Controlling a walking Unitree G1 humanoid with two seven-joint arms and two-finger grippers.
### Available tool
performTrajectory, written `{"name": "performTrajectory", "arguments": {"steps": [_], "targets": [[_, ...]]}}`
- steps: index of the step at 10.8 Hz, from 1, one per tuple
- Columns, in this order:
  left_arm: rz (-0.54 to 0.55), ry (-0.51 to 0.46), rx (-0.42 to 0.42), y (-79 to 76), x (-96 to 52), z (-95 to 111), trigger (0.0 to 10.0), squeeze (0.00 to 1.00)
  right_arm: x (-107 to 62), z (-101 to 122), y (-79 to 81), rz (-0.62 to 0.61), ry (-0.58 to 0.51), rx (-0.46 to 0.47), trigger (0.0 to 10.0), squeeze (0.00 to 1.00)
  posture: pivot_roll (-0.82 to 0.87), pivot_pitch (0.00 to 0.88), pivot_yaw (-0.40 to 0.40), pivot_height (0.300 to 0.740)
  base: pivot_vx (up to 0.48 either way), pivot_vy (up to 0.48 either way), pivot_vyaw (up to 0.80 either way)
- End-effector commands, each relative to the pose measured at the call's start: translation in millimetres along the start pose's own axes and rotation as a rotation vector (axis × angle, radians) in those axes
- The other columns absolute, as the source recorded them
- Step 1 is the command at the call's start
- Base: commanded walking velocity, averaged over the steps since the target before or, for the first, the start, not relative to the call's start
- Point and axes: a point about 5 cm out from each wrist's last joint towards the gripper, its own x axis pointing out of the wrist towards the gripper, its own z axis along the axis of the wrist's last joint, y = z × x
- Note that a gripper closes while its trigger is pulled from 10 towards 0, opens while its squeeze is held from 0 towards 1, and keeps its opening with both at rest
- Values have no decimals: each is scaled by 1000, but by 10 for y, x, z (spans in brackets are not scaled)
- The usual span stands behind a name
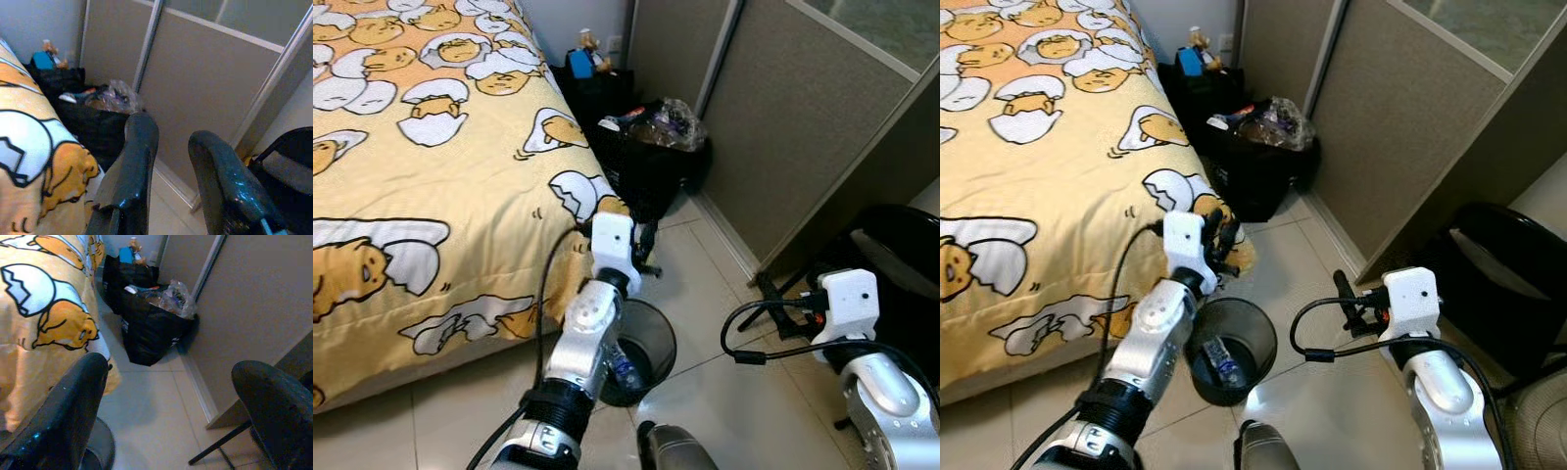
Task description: Clean up the room
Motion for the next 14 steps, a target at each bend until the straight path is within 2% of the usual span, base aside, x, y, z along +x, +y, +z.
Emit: {"name": "performTrajectory", "arguments": {"steps": [1, 2, 3, 4, 6, 7, 8, 9, 10, 11, 13, 14], "targets": [[-7, 28, -11, -28, -45, -65, 10000, 0, 22, -13, 27, 6, 0, 25, 10000, 0, -314, 78, -110, 740, 0, 458, 0], [-6, 31, -5, -11, -50, -60, 10000, 0, 51, -17, 49, 4, -6, 35, 10000, 0, -300, 70, -99, 740, 0, 458, 0], [-12, 39, 35, 22, -54, -58, 10000, 0, 102, -25, 78, 0, -11, 47, 10000, 0, -287, 56, -82, 740, 0, 0, 0], [-23, 37, 22, 44, -55, -53, 10000, 0, 140, -49, 94, -8, 7, 56, 10000, 0, -284, 51, -73, 740, 0, 0, -800], [-15, 59, 39, 140, -22, -57, 10000, 0, 205, -22, 101, -37, -30, 62, 10000, 0, -284, 30, -33, 740, 0, 0, -756], [9, 114, 61, 265, -42, -154, 10000, 0, 217, -24, 23, -111, -56, 94, 10000, 0, -297, 13, 4, 740, 0, 0, -756], [65, 152, 50, 437, -134, -226, 10000, 0, 186, -43, -113, -220, -78, 185, 10000, 0, -305, 1, 39, 740, 0, 0, -756], [100, 144, 47, 627, -245, -209, 10000, 0, 132, -99, -223, -315, -95, 241, 10000, 0, -305, 0, 74, 740, 0, 0, -750], [92, 96, 161, 788, -305, -63, 10000, 1000, 77, -154, -252, -373, -112, 240, 10000, 0, -288, 0, 107, 740, 0, 0, -744], [65, 92, 185, 795, -273, -13, 10000, 1000, 90, -175, -246, -386, -112, 234, 10000, 0, -275, 0, 125, 740, 0, 0, -738], [16, 116, 169, 744, -135, 31, 10000, 1000, 160, -131, -178, -397, -143, 194, 10000, 0, -269, 0, 131, 740, 0, 0, -738], [31, 113, 123, 737, -106, 37, 10000, 0, 181, -163, -160, -403, -142, 200, 10000, 0, -260, 0, 134, 740, 0, 0, -744]]}}
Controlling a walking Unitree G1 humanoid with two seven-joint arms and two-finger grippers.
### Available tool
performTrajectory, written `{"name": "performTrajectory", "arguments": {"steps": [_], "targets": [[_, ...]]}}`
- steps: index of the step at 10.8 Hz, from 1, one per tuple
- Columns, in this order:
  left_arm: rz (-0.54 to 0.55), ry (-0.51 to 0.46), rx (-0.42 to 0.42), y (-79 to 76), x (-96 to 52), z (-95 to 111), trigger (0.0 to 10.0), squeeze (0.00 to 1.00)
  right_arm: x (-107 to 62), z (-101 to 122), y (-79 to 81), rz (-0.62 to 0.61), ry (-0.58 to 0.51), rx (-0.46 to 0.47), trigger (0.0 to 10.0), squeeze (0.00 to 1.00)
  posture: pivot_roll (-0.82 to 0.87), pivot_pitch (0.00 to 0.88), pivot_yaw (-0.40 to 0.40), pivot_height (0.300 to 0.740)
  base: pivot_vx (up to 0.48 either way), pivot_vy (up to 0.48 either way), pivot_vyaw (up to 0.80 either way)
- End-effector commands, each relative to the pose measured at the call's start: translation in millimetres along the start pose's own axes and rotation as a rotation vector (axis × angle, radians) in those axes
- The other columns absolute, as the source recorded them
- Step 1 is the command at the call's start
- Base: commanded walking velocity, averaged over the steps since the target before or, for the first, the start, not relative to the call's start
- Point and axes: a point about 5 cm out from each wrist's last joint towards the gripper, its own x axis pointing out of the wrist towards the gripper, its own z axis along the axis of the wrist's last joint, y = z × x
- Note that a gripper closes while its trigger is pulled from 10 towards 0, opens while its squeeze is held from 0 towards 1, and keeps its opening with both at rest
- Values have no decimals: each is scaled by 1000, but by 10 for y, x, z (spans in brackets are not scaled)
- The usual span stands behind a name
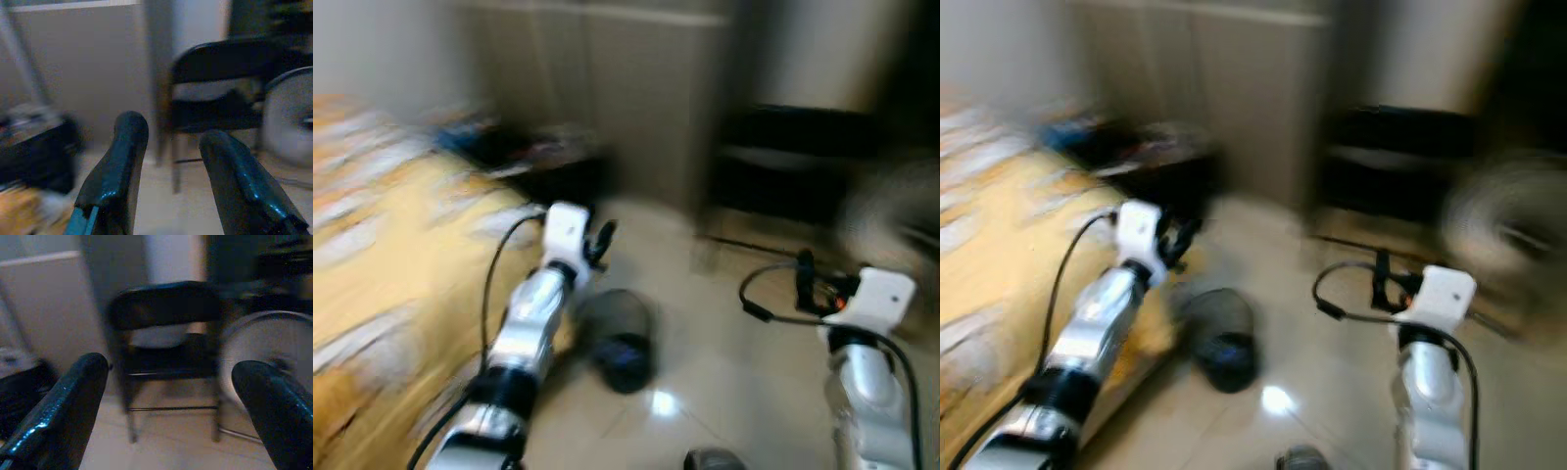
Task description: Clean up the room
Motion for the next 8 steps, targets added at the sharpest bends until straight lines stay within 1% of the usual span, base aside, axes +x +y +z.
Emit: {"name": "performTrajectory", "arguments": {"steps": [1, 2, 3, 4, 5, 6, 7, 8], "targets": [[16, 34, -10, 70, -32, -64, 10000, 0, 27, 3, 47, 10, -9, 0, 10000, 0, -252, 0, 140, 740, 0, 0, -744], [-13, 38, -54, 42, -35, -89, 10000, 0, 13, -42, 85, 37, 9, 9, 10000, 0, -259, 0, 143, 740, 0, 0, -744], [13, 66, -136, 77, -38, -159, 10000, 0, -8, -58, 126, 47, 5, -4, 10000, 0, -275, 0, 148, 740, 326, 0, 0], [32, 96, -212, 72, -27, -233, 10000, 0, -38, -52, 178, 86, 0, -22, 10000, 0, -295, 0, 153, 740, 480, 0, 0], [33, 109, -285, 21, -12, -290, 10000, 0, -74, -73, 172, 103, 11, -42, 10000, 0, -314, 0, 143, 740, 480, 0, 0], [47, 125, -316, 15, -23, -346, 10000, 0, -92, -74, 141, 118, 22, -60, 10000, 0, -334, 0, 115, 740, 480, 0, 0], [40, 109, -270, 1, -68, -382, 10000, 0, -101, -51, 75, 152, 37, -96, 10000, 0, -331, 0, 58, 740, 480, 0, 0], [51, 97, -279, -20, -116, -409, 10000, 0, -76, -30, 19, 175, 49, -115, 10000, 0, -320, 0, 31, 740, 480, 0, 0]]}}
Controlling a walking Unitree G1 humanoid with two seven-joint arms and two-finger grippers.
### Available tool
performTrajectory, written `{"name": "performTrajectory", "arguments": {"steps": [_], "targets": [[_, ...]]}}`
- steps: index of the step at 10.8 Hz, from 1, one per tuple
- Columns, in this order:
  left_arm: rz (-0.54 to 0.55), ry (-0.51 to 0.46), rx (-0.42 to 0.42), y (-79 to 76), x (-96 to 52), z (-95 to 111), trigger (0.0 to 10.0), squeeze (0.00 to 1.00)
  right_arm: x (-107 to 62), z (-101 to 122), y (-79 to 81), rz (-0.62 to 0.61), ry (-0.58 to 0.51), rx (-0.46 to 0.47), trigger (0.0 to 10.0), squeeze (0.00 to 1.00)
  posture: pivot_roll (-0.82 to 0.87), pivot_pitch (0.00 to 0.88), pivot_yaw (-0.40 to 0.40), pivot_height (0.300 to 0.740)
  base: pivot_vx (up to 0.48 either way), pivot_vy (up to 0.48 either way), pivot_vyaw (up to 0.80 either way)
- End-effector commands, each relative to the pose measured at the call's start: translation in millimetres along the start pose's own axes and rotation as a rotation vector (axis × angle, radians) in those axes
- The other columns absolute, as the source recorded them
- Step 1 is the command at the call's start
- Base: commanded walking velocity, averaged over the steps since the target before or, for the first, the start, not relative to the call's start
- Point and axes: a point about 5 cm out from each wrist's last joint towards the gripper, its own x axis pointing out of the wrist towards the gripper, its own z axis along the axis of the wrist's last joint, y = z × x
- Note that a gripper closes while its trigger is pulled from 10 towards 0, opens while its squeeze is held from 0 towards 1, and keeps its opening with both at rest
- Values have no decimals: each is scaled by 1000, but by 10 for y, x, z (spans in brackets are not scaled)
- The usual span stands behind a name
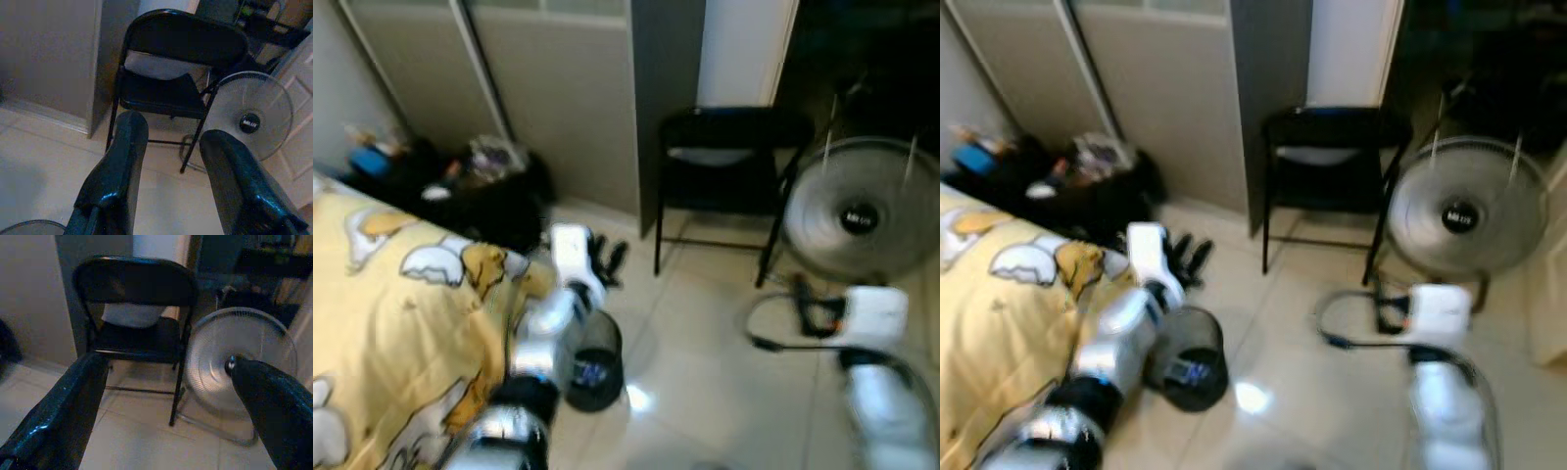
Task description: Clean up the room
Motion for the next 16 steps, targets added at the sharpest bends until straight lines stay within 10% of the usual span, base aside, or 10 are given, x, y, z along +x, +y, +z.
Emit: {"name": "performTrajectory", "arguments": {"steps": [1, 5, 10, 16], "targets": [[18, -25, 25, 69, -43, 42, 10000, 0, 84, 87, 111, 52, -22, 26, 10000, 0, -308, 0, 9, 740, 480, 0, 0], [-55, -24, 94, -99, -41, -8, 10000, 0, 165, 118, 221, 104, -13, 16, 10000, 0, -287, 0, -1, 740, 360, 0, -584], [-63, -4, 161, -41, -22, 61, 10000, 0, 92, 67, 303, 89, -17, 59, 10000, 0, -267, 0, 27, 740, 0, 0, -777], [68, -28, 170, 157, -141, 103, 10000, 0, 376, 141, 533, 184, -38, 83, 10000, 0, -130, 0, -31, 740, 0, 0, 0]]}}
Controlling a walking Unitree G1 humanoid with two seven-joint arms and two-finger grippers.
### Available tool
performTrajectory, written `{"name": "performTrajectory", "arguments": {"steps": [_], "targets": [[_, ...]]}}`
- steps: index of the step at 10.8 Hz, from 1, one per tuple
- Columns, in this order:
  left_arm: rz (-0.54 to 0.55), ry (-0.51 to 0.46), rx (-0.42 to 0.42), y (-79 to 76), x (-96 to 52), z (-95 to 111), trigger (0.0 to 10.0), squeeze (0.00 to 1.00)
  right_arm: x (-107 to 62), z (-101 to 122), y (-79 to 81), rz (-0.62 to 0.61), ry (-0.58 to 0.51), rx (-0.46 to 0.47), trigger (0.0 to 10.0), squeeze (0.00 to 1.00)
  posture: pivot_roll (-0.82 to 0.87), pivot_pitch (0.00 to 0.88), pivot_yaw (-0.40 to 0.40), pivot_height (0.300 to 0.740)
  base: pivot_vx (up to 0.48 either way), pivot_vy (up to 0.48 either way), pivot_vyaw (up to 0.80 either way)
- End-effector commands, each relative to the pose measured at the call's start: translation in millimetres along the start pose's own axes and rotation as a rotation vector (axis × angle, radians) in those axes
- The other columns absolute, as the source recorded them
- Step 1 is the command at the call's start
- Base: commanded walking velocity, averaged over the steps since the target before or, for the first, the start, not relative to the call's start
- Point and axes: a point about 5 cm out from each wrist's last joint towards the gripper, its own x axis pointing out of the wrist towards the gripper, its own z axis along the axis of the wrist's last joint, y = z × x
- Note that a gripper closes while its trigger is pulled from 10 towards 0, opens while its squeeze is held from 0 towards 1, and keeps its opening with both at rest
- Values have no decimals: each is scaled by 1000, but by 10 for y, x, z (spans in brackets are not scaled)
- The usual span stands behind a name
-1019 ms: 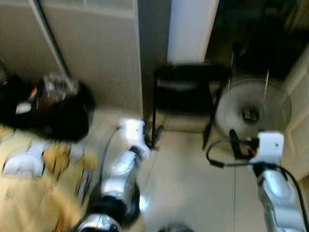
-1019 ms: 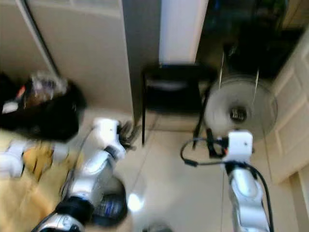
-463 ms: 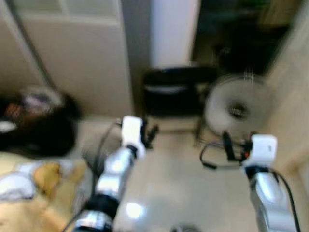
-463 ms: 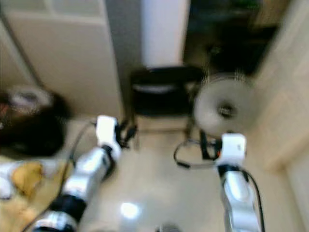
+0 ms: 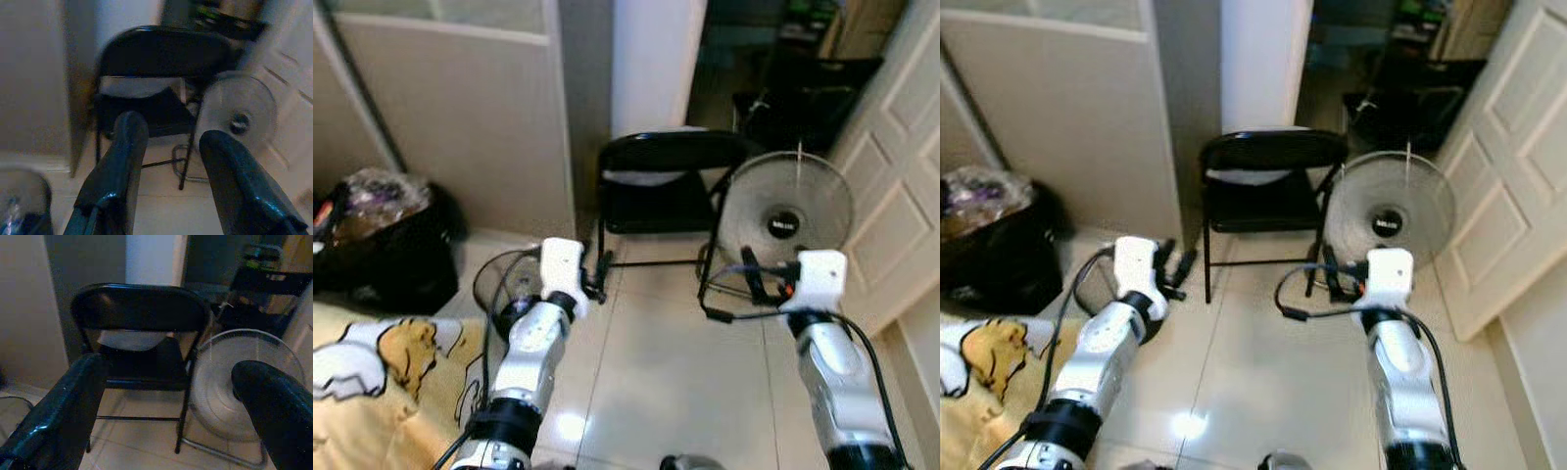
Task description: Clean up the room
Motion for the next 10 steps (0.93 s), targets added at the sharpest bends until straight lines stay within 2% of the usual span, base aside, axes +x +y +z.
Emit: {"name": "performTrajectory", "arguments": {"steps": [1, 2, 3, 4, 6, 8, 9, 10], "targets": [[101, -4, -55, 114, -31, 5, 10000, 0, 51, 36, -24, 5, -14, -7, 10000, 0, -104, 0, -62, 740, 0, 0, 0], [198, -15, -55, 276, -116, -6, 10000, 0, 99, 59, -38, 25, -13, -18, 10000, 0, -83, 0, -95, 740, 0, 0, 0], [230, -35, -22, 360, -198, -8, 10000, 0, 142, 68, -29, 59, -7, -30, 10000, 0, -59, 0, -124, 740, 0, 0, 0], [192, -63, 16, 340, -252, 8, 10000, 0, 191, 72, -1, 90, 0, -37, 10000, 0, -17, 0, -151, 740, 0, 0, 0], [96, -126, 45, 192, -231, 128, 10000, 0, 330, 100, 122, 127, -8, -28, 10000, 0, 8, 0, -153, 740, 0, -471, 0], [50, -116, 36, 135, -202, 110, 10000, 0, 337, 116, 136, 127, -24, -26, 10000, 0, -21, 0, -132, 740, 0, -469, 0], [35, -110, 2, 105, -159, 104, 10000, 0, 292, 90, 84, 111, -28, -25, 10000, 0, -52, 0, -113, 740, 0, -469, 0], [23, -103, 1, 85, -140, 98, 10000, 0, 265, 70, 66, 103, -28, -24, 10000, 0, -62, 0, -108, 740, 0, -469, 0]]}}
